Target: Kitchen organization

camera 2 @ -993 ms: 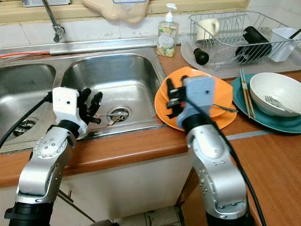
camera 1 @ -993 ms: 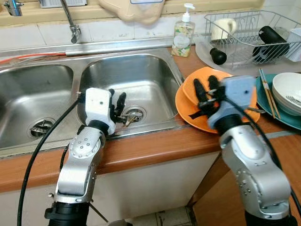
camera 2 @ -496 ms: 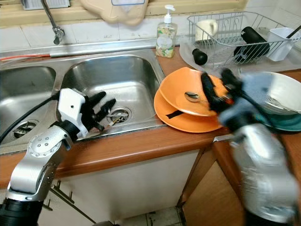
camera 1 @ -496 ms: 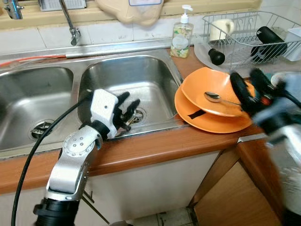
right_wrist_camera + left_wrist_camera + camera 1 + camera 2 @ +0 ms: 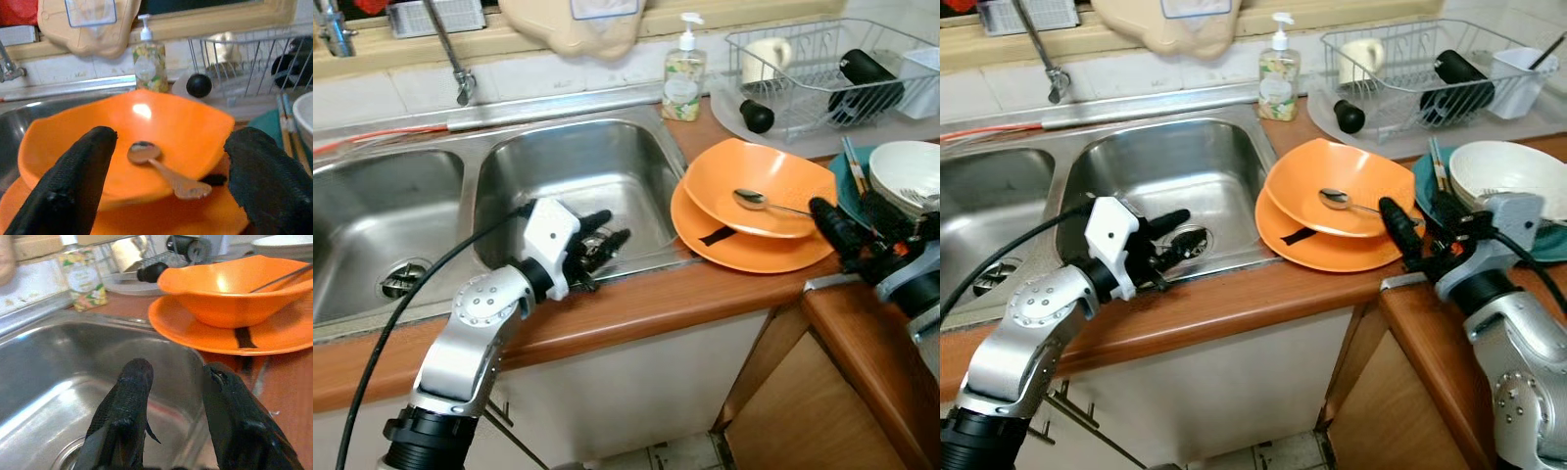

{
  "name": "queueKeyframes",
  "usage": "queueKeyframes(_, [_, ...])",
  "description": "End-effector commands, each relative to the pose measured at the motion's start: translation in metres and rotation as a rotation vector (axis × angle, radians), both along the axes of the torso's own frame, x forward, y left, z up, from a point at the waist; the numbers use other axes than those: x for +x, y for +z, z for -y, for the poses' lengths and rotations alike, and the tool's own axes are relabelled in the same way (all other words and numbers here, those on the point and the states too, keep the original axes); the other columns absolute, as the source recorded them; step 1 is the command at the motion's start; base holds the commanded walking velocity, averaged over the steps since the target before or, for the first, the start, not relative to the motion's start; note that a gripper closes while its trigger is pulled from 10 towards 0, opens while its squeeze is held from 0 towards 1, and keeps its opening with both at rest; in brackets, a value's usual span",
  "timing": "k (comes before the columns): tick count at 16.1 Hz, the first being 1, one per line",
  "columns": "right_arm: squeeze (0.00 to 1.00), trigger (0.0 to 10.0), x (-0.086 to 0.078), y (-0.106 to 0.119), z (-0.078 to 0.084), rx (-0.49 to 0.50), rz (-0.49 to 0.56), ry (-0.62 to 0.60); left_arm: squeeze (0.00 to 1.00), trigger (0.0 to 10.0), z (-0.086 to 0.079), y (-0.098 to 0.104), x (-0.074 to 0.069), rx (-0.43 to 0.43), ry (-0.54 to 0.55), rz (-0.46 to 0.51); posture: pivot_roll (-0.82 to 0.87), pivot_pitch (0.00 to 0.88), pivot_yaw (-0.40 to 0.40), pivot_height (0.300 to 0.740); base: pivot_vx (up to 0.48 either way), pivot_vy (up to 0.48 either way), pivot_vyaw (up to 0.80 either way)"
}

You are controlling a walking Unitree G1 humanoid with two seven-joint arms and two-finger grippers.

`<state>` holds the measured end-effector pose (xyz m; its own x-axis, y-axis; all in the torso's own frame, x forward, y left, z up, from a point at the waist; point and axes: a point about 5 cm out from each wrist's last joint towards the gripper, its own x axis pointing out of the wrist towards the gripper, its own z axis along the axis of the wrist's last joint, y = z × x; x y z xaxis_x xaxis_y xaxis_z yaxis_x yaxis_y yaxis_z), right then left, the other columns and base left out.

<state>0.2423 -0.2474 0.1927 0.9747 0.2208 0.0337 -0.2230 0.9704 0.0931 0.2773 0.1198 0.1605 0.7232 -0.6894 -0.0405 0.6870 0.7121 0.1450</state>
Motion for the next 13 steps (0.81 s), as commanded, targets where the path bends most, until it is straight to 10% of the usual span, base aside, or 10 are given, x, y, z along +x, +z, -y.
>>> queueKeyframes(1, [0.00, 10.0, 0.005, -0.002, 0.000, -0.004, -0.023, -0.008, 0.00, 10.0, -0.001, 0.001, 0.001, 0.009, -0.007, 0.008, -0.18, 0.000, 0.091, 0.740, 0.000, 0.000, 0.00])
queueKeyframes(4, [0.00, 10.0, 0.014, -0.012, 0.004, -0.003, -0.069, -0.023, 0.00, 10.0, -0.001, 0.000, 0.000, 0.011, -0.017, 0.008, -0.17, 0.000, 0.076, 0.740, 0.000, 0.000, 0.00])
queueKeyframes(6, [0.00, 0.0, 0.018, -0.015, 0.007, 0.045, -0.079, -0.040, 0.00, 10.0, -0.002, 0.000, -0.001, 0.009, -0.009, 0.013, -0.17, 0.000, 0.065, 0.740, 0.000, 0.000, 0.00])
queueKeyframes(13, [0.00, 0.0, 0.020, -0.012, 0.007, 0.121, -0.060, -0.006, 0.00, 10.0, -0.002, -0.002, -0.004, 0.005, -0.012, 0.013, -0.17, 0.000, 0.059, 0.740, 0.000, 0.000, 0.00])
